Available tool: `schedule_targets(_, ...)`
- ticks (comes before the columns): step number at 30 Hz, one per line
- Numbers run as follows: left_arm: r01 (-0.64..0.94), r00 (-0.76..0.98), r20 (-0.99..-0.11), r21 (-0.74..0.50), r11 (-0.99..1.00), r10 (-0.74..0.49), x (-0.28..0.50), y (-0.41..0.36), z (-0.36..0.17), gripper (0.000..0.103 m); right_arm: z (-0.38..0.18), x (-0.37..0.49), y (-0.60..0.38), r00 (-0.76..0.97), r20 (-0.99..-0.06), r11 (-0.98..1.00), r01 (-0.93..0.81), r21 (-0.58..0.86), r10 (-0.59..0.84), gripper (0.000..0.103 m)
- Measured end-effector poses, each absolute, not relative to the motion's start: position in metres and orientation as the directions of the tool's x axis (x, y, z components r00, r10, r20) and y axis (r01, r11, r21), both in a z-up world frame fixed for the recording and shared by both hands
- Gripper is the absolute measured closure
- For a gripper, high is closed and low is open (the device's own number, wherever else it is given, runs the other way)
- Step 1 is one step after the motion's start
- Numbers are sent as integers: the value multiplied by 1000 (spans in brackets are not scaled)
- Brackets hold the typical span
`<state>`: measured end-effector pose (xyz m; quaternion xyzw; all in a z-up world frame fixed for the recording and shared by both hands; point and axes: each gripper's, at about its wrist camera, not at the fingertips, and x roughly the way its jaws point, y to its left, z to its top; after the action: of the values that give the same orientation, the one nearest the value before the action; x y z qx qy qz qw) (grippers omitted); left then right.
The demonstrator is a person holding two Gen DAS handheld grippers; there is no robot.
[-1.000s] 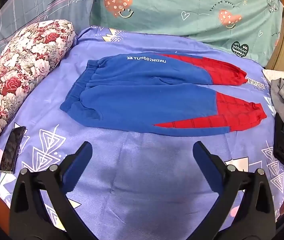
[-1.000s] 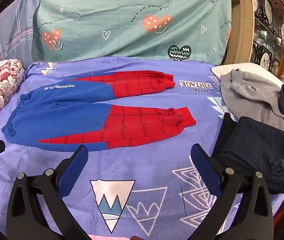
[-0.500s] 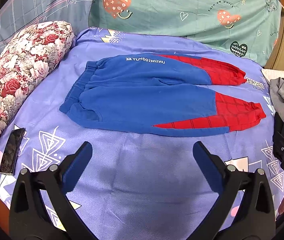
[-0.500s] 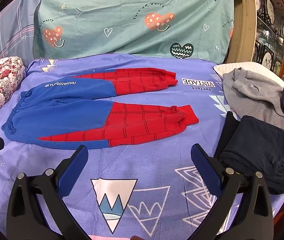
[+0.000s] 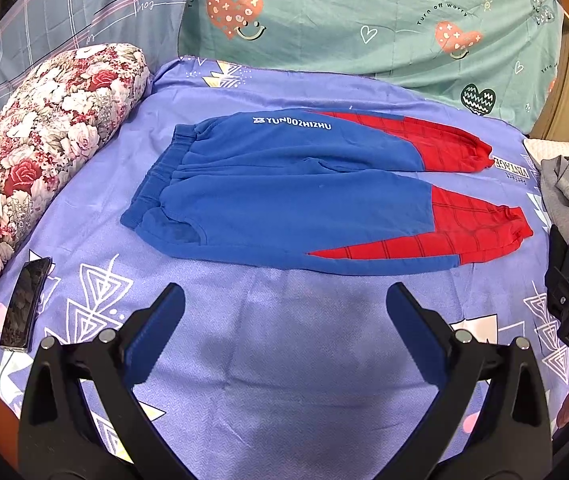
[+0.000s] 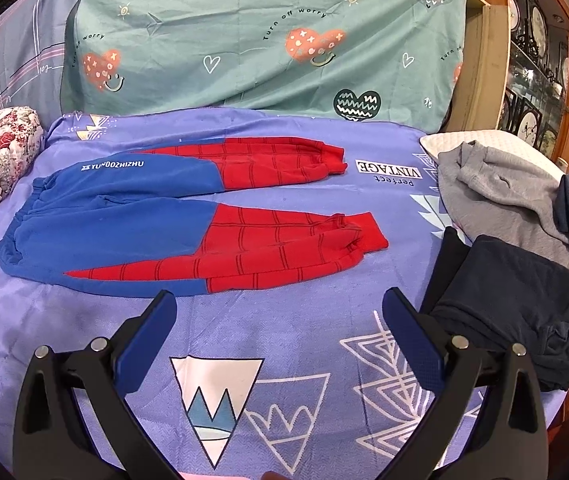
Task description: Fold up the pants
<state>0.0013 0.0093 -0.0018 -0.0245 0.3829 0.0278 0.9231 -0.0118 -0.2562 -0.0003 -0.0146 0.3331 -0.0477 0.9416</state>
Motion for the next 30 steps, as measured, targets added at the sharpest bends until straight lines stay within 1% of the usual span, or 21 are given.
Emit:
schedule_targets(7,-63,704,-710,-21,998,30,4,8,0,2,-2,-9,-252,766,-637,996,67,-58,-88,1)
schedule_targets(30,-51,709,-705,-22,998,20,2,4,3,2,3,-11,-253,775,-626,996,69,-54,-88,1)
